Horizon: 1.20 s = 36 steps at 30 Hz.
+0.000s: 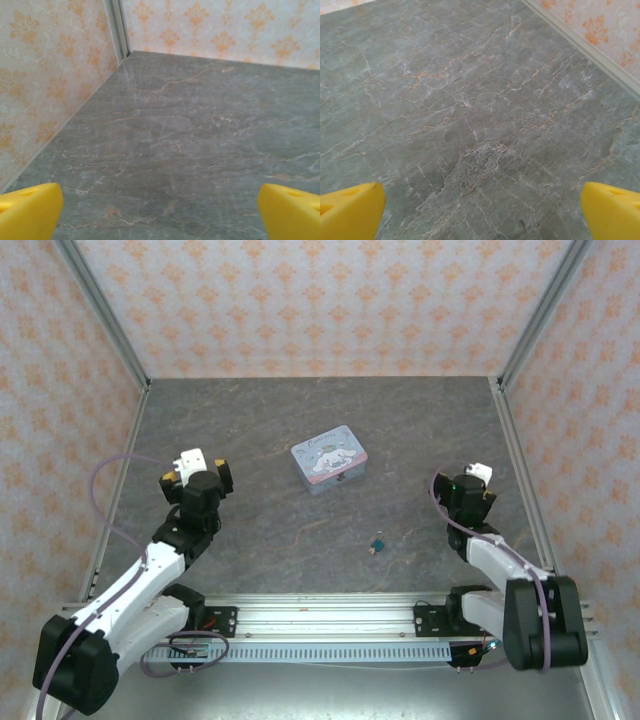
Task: Unlock the padlock with the key
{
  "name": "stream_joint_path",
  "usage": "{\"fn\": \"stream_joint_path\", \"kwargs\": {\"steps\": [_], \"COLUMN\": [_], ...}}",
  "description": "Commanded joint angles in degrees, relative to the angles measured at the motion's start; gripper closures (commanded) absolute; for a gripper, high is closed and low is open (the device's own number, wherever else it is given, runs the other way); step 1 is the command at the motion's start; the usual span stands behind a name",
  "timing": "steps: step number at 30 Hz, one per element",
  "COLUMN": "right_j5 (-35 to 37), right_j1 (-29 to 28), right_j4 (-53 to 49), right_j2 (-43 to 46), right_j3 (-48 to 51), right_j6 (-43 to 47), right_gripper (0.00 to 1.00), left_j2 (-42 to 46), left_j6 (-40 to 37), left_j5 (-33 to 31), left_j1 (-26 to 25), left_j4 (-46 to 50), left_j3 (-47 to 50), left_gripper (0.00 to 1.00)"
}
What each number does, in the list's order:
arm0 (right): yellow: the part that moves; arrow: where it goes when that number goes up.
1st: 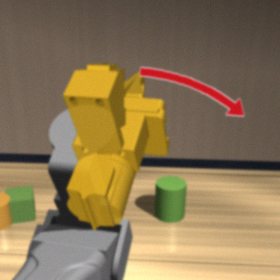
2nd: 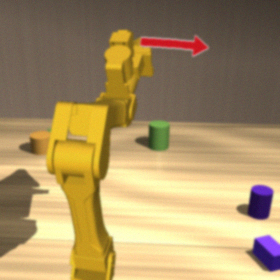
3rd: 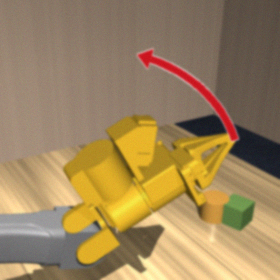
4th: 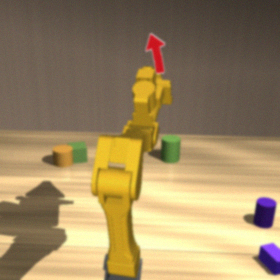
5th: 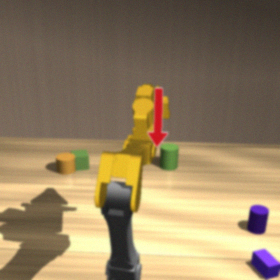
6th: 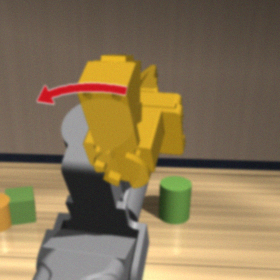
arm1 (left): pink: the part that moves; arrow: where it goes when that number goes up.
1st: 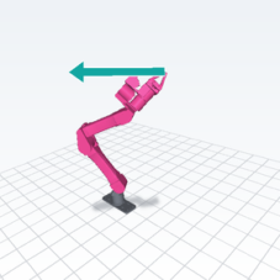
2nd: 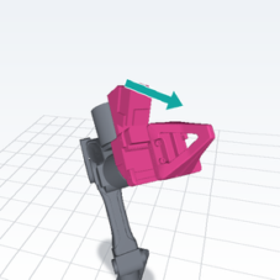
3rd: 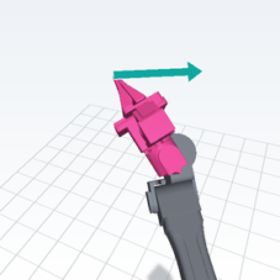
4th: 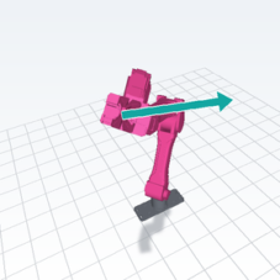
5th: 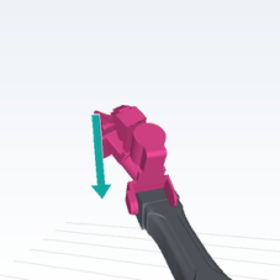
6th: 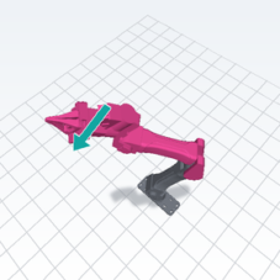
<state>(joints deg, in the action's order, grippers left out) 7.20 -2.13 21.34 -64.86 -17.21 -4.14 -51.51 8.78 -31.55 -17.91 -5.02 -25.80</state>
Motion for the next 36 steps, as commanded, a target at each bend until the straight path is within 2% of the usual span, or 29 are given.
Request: {"fn": "stream_joint_path", "kwargs": {"steps": [1, 3, 5, 13, 18, 20, 24, 25, 26, 36], "right_j5": [-3.7, -4.3, -5.1, -8.2, -9.5, -9.9, -9.9, -9.9, -9.9, -9.6], "right_j1": [0.5, 0.6, 0.8, 1.5, 1.6, 2.0, 2.1, 2.1, 2.1, 1.9], "right_j4": [17.4, 22.0, 21.6, 31.6, 22.6, 23.3, 22.7, 22.9, 22.8, 23.0], "right_j2": [-4.1, -7.4, -9.2, -21.5, -22.3, -22.5, -22.4, -22.5, -22.5, -22.2], "right_j3": [0.7, 0.7, -1.0, -1.8, -6.9, -6.8, -7.0, -6.9, -7.0, -6.8], "right_j6": [2.4, 3.7, 5.4, 6.6, 7.1, 6.7, 6.7, 6.7, 6.7, 7.0], "right_gripper": [0.01, 0.01, 0.01, 0.01, 0.01, 0.01, 0.01, 0.01, 0.01, 0.01], "left_j2": [-2.7, -5.0, -7.7, -19.0, -23.8, -25.3, -32.5, -34.1, -33.8, -34.1], "left_j6": [-5.5, -6.0, -6.5, -9.1, -11.6, -11.6, -8.3, -8.2, -8.6, -8.8], "left_j5": [1.8, 4.2, 6.9, 14.3, 19.2, 23.0, 26.5, 27.9, 29.6, 28.6], "left_j1": [1.6, 3.1, 4.2, 6.9, 9.6, 11.8, 16.0, 16.6, 16.9, 16.5], "left_j4": [-11.0, -14.1, -17.3, -29.0, -31.7, -34.2, -42.0, -41.7, -37.0, -37.9], "left_j3": [3.0, 4.0, 4.8, 4.9, 3.4, 3.8, 4.6, 3.3, 1.5, 1.6], "left_gripper": [0.00, 0.00, 0.00, 0.00, 0.00, 0.00, 0.00, 0.00, 0.00, 0.00]}}
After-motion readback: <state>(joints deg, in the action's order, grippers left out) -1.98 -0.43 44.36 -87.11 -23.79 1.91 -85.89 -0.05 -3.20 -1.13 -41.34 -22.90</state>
